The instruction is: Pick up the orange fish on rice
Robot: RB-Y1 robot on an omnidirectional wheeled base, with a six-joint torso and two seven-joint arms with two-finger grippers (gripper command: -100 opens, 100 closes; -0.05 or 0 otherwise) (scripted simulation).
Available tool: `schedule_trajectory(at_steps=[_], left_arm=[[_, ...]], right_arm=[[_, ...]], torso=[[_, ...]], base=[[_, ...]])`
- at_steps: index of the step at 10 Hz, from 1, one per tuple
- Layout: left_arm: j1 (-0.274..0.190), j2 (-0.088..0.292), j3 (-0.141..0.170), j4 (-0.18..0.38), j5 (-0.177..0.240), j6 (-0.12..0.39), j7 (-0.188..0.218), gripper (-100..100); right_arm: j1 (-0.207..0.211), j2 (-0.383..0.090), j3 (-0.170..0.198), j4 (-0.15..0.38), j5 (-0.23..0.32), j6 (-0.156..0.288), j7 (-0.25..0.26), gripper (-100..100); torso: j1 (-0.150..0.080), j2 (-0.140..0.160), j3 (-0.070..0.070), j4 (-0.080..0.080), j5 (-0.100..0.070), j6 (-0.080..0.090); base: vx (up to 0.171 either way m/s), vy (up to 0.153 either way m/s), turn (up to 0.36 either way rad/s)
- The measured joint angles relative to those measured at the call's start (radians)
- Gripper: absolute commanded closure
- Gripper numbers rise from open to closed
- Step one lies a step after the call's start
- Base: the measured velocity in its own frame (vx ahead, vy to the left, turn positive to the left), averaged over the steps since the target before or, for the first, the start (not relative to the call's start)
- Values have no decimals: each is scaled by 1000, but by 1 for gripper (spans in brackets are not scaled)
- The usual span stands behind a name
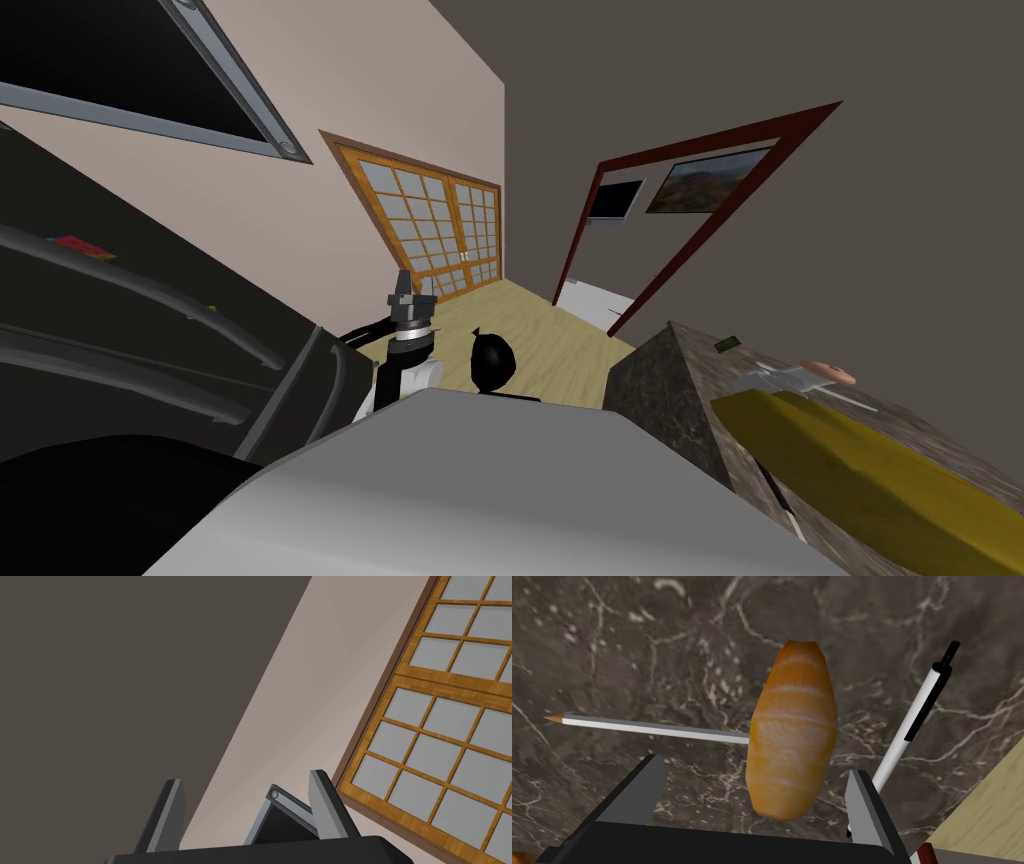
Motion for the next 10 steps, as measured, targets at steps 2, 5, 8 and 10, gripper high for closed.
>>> schedule_trajectory(at_steps=[2,5,8,10], left_arm=[[0,0,0,0,0,0,0,0],[0,0,0,0,0,0,0,0],[0,0,0,0,0,0,0,0],[0,0,0,0,0,0,0,0]], right_arm=[[-33,14,25,13,9,9,4,-100],[-86,30,66,39,22,23,7,-100],[-87,31,68,38,22,23,7,100],[-87,31,68,39,22,24,7,100]], torso=[[-1,0,0,0,0,0],[-1,0,0,0,0,0],[0,1,1,0,0,0],[0,1,1,0,0,0]], base=[[8,-26,20],[6,-15,20],[0,0,0],[0,0,0]])
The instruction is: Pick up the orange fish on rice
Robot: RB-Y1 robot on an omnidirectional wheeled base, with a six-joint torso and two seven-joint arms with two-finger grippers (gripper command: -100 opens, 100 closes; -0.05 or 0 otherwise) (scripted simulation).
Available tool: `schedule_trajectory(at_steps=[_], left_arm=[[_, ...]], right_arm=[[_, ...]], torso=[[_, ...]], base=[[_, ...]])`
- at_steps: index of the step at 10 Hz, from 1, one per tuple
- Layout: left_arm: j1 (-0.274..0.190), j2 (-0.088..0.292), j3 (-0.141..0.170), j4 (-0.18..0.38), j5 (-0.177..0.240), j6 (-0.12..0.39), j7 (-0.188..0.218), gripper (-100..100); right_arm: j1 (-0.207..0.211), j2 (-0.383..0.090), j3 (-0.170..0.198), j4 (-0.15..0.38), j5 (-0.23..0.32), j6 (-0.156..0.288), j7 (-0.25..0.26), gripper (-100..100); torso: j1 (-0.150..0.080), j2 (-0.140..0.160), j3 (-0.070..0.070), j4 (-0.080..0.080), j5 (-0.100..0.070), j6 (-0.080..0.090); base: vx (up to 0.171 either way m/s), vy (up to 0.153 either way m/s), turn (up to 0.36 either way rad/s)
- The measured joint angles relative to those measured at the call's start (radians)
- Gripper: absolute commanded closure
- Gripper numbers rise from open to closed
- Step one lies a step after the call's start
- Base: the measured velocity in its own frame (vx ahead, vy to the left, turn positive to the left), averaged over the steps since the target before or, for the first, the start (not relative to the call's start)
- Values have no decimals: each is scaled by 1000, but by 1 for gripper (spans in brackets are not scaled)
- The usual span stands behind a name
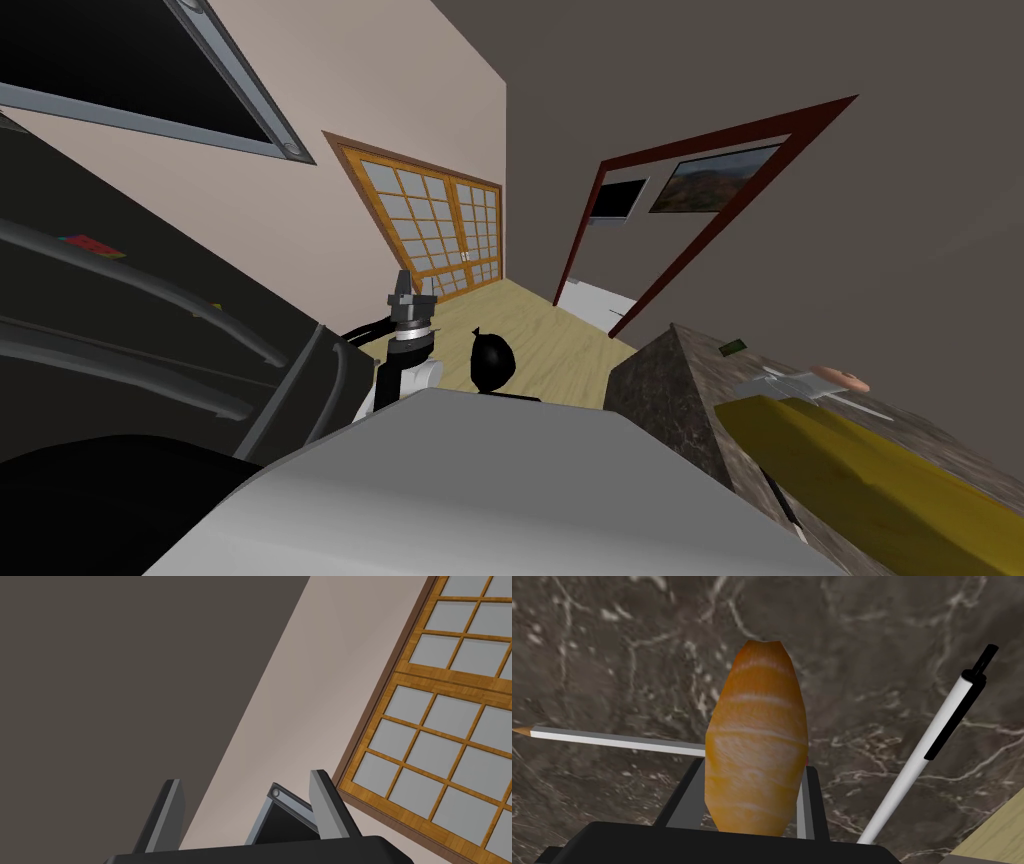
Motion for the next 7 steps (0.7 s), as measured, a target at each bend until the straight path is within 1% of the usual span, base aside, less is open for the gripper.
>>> schedule_trajectory(at_steps=[1,2,6,7], left_arm=[[0,0,0,0,0,0,0,0],[0,0,0,0,0,0,0,0],[0,0,0,0,0,0,0,0],[0,0,0,0,0,0,0,0]], right_arm=[[0,0,0,0,0,0,0,0],[0,0,0,0,0,0,0,100],[79,-24,-60,-37,-19,-19,-4,100],[81,-24,-62,-38,-19,-20,-5,0]], torso=[[0,0,0,0,0,0],[0,0,0,0,0,0],[3,0,0,0,1,0],[2,0,0,0,1,0]], base=[[0,0,0],[-9,17,-46],[-8,24,-21],[0,0,0]])
